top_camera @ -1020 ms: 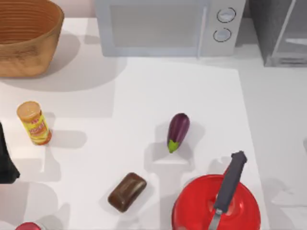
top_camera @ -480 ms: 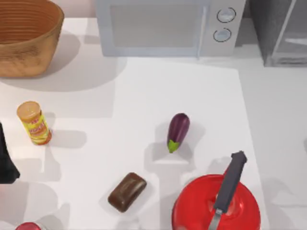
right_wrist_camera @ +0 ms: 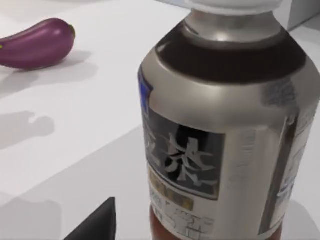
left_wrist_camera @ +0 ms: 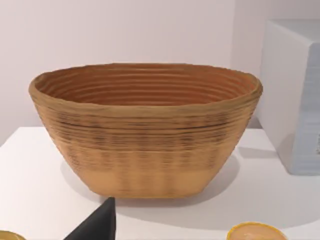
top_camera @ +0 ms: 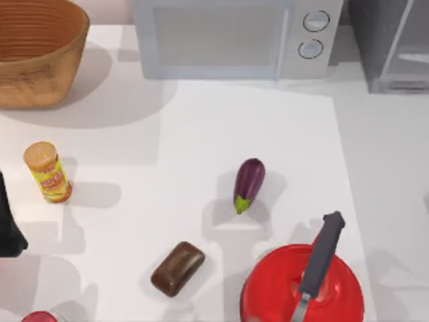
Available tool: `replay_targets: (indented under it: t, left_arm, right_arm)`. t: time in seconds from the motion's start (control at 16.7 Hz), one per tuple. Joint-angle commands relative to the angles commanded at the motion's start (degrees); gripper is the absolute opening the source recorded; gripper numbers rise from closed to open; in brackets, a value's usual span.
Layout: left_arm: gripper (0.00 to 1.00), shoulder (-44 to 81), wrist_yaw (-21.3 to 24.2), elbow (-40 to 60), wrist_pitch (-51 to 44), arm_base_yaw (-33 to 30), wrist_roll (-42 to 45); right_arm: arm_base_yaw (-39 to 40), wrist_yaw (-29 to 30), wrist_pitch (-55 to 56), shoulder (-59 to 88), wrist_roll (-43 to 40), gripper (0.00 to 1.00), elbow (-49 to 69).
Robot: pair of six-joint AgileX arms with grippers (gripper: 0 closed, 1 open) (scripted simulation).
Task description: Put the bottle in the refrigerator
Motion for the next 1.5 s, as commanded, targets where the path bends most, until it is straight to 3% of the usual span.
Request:
replay_targets:
  t: [0.36,0.6,0.84,1.14,1.5]
  left_arm:
    - [1.0,0.0,0.0,0.0,0.0,0.0,0.0]
    - [1.0,0.0,0.0,0.0,0.0,0.0,0.0]
    - [1.0,0.0,0.0,0.0,0.0,0.0,0.0]
    - [1.0,0.0,0.0,0.0,0.0,0.0,0.0]
    - [1.0,0.0,0.0,0.0,0.0,0.0,0.0]
  right_arm:
    - [5.73,2.34,31.96,0.48,24.72,1.0,-7.52]
    - [9.24,4.51,46.27,-0.58,36.13,1.0,-11.71]
    - [11.11,5.92,51.57,-1.65,40.82,1.0,-13.69]
    - [11.19,5.99,51.77,-1.7,41.02,1.0,-13.77]
    - [11.19,5.99,51.77,-1.7,41.02,0.55,-13.77]
